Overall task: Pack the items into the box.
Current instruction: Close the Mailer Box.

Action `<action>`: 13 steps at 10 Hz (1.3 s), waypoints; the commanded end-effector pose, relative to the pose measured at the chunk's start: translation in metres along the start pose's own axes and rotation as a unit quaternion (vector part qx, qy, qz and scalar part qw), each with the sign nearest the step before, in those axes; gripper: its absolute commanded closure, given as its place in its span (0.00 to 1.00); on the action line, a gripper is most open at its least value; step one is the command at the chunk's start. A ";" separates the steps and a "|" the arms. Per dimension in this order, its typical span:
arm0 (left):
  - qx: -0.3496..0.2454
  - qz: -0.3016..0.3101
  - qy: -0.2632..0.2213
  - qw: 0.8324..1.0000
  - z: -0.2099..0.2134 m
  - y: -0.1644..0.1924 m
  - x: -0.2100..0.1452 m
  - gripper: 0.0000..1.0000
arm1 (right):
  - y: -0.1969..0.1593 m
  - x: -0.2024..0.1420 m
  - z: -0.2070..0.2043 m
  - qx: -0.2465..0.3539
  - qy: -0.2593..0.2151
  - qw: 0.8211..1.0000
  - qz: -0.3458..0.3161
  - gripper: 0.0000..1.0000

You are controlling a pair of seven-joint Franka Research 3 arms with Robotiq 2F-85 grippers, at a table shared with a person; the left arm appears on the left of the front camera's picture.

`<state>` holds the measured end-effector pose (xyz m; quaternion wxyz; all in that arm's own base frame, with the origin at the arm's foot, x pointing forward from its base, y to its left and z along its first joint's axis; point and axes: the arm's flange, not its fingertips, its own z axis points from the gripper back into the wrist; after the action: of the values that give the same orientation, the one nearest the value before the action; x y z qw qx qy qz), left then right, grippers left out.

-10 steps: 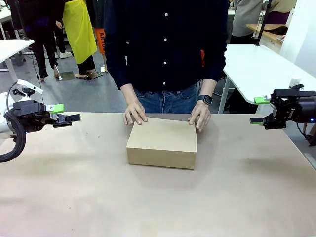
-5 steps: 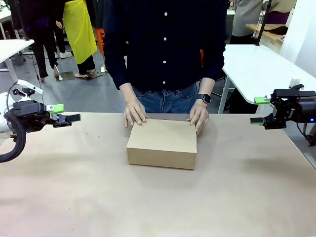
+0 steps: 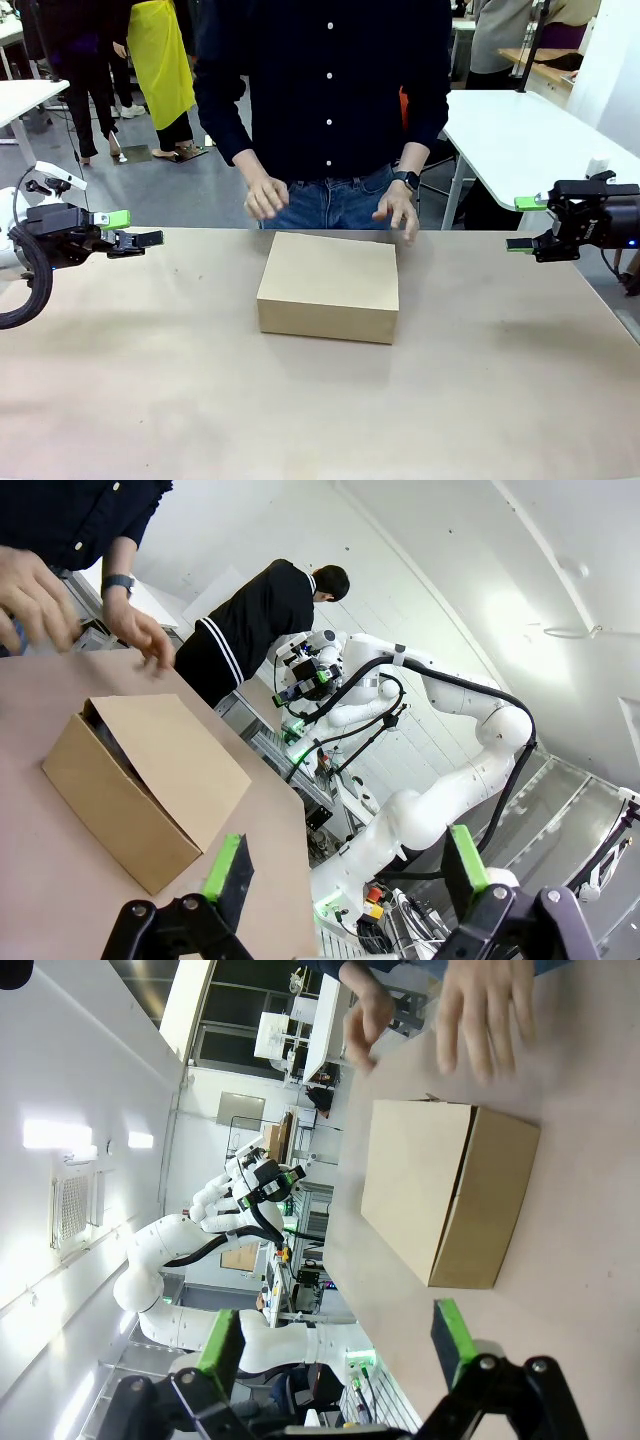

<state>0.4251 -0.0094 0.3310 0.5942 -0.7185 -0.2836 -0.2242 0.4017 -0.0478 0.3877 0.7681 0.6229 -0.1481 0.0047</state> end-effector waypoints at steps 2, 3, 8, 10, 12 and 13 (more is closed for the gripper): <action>0.002 -0.008 -0.001 1.000 0.000 -0.004 -0.003 0.00 | 0.001 0.000 0.001 0.005 0.001 1.000 0.008 0.00; 0.002 -0.008 -0.001 1.000 0.000 -0.004 -0.003 0.00 | 0.001 0.000 0.001 0.005 0.001 1.000 0.008 0.00; 0.002 -0.008 -0.001 1.000 0.000 -0.004 -0.003 0.00 | 0.001 0.000 0.001 0.005 0.001 1.000 0.008 0.00; 0.002 -0.008 -0.001 1.000 0.000 -0.004 -0.003 0.00 | 0.001 0.000 0.001 0.005 0.001 1.000 0.008 0.00; 0.002 -0.008 -0.001 1.000 0.000 -0.004 -0.003 0.00 | 0.001 0.000 0.001 0.005 0.001 1.000 0.008 0.00; 0.002 -0.008 -0.001 1.000 0.000 -0.004 -0.003 0.00 | 0.001 0.000 0.001 0.005 0.001 1.000 0.008 0.00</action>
<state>0.4251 -0.0094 0.3310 0.5942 -0.7185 -0.2836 -0.2242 0.4017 -0.0478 0.3877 0.7681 0.6229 -0.1481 0.0047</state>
